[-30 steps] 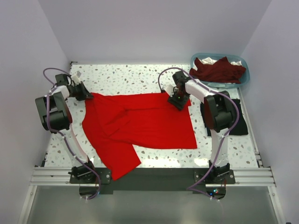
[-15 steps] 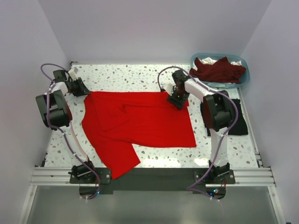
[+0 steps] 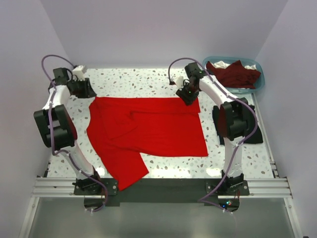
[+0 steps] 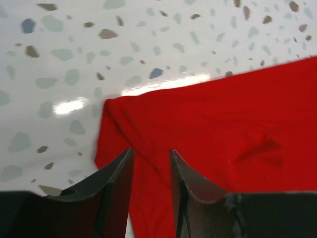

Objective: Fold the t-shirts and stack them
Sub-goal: Fold the tshirt

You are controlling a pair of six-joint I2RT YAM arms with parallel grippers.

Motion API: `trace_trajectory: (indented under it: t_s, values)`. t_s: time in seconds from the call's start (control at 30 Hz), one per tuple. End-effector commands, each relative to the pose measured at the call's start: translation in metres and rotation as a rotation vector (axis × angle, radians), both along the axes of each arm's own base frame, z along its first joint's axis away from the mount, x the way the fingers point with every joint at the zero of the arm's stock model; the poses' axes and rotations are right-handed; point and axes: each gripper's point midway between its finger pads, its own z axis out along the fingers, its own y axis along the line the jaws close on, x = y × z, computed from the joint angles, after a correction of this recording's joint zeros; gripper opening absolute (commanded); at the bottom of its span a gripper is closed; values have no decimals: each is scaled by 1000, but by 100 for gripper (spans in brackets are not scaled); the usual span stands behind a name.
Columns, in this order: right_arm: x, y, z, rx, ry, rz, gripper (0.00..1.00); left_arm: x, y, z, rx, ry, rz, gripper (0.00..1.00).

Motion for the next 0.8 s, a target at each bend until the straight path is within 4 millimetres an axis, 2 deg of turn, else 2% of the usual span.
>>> trace_trajectory:
  t_s: [0.0, 0.03, 0.07, 0.17, 0.27, 0.4, 0.43, 0.5, 0.57, 0.6, 0.63, 0.67, 0.7, 0.77]
  values:
    - [22, -10, -3, -48, -49, -85, 38, -24, -57, -3, 59, 18, -205, 39]
    - [28, -11, -9, -60, -58, -94, 36, -31, -71, -13, 61, 52, -226, 38]
    - [31, -13, -21, -80, -44, -102, 33, -34, -78, -17, 55, 69, -228, 36]
    - [40, -18, -34, -131, -52, -104, 29, -52, -92, -39, 74, 156, -238, 35]
    - [44, -24, -44, -173, -55, -96, 28, -68, -88, -59, 125, 239, -212, 34]
    - [51, -33, -61, -236, -59, -76, 28, -78, -75, -86, 171, 343, -172, 32]
    - [55, -34, -71, -249, -62, -72, 27, -73, -70, -88, 191, 342, -160, 32]
    - [70, -37, -72, -276, -106, -78, 27, -65, -66, -97, 205, 349, -143, 32]
    - [78, -37, -84, -296, -111, -83, 26, -46, -56, -97, 247, 335, -121, 32]
    - [93, -35, -75, -295, -157, -98, 26, -43, -52, -113, 252, 371, -117, 32]
    - [100, -33, -74, -297, -174, -104, 26, -21, -43, -105, 260, 332, -96, 32]
    - [105, -34, -82, -302, -180, -107, 26, -13, -39, -107, 261, 330, -86, 32]
    - [121, -28, -73, -289, -238, -117, 27, 5, -33, -109, 258, 321, -76, 32]
    - [130, -24, -78, -278, -256, -119, 30, 25, -35, -106, 243, 287, -92, 36]
